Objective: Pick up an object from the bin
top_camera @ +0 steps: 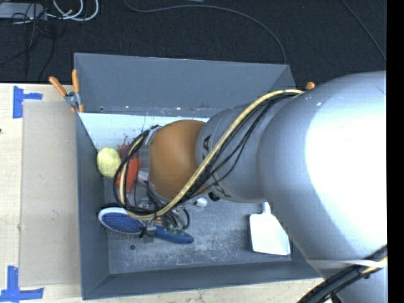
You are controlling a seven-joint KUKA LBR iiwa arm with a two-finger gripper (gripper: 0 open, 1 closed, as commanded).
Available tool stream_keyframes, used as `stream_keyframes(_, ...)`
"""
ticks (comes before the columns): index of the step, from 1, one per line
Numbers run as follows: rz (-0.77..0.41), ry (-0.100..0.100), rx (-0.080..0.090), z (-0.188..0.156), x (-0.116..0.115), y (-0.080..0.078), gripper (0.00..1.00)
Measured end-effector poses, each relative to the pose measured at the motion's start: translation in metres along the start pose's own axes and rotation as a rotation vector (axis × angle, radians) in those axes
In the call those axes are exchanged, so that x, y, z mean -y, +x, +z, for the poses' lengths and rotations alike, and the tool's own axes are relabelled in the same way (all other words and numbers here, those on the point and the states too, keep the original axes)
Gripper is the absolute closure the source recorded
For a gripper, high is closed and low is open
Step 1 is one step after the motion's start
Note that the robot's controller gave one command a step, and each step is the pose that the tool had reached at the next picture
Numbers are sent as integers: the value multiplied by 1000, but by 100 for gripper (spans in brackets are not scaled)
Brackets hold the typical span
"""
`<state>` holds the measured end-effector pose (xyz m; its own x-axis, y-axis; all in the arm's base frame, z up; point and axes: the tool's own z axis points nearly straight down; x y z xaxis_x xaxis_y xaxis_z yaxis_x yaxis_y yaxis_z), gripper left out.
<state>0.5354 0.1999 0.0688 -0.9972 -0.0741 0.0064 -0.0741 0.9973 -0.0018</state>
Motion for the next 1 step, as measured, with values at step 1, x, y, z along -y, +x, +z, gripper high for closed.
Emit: stream_keyframes(1,0,0,0,0,0,0,100)
